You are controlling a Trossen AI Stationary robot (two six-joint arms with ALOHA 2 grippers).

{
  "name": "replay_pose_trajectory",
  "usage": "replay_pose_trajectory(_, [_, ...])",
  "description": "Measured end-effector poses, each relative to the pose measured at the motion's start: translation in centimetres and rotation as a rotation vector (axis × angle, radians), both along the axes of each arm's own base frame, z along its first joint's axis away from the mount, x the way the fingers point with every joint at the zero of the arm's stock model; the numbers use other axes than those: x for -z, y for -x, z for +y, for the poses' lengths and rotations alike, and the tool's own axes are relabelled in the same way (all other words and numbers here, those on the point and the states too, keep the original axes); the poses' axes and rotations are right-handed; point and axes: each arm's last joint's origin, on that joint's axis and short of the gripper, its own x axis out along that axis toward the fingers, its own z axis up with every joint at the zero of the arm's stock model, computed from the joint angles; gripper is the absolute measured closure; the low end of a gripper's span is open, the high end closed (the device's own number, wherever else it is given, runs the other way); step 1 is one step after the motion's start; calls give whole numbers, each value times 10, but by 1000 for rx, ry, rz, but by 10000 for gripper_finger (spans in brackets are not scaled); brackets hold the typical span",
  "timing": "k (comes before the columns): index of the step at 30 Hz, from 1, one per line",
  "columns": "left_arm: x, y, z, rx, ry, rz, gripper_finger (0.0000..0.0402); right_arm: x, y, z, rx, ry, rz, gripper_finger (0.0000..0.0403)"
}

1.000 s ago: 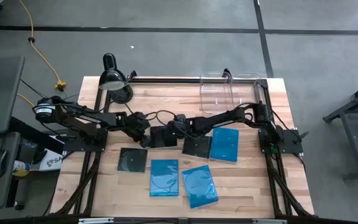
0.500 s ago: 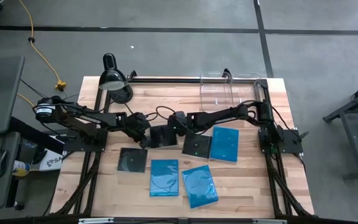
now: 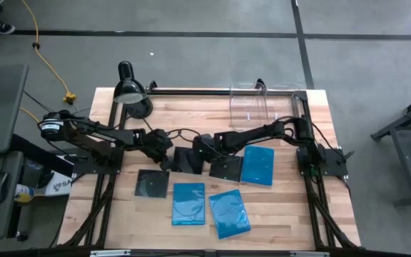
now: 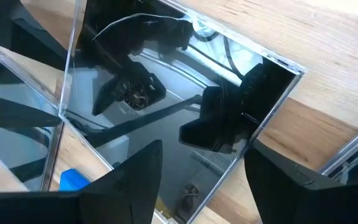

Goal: Pick & place jewel cases by type
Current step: Put the top black CD case into the right transparent bin

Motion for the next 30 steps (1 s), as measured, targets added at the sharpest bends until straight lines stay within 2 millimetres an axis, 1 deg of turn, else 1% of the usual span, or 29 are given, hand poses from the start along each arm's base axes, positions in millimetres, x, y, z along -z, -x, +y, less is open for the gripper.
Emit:
replay_pose_trajectory(22, [-1, -1, 0, 5, -6, -11, 166, -2, 1, 0, -40, 0, -3, 204])
replay_pose_trajectory(24, [-1, -1, 0, 5, -6, -13, 166, -7, 1, 0, -51, 13, -12, 204])
replay_pose_trajectory(26, [-1, -1, 0, 5, -7, -16, 166, -16, 3, -1, -58, 34, -31, 204])
replay_pose_trajectory(28, [-1, -2, 0, 5, -8, -25, 166, -29, 4, -2, -56, 77, -76, 204])
replay_pose_trajectory(30, [-2, -2, 1, -1, -5, -31, 166, -48, 0, -4, -43, 129, -185, 204])
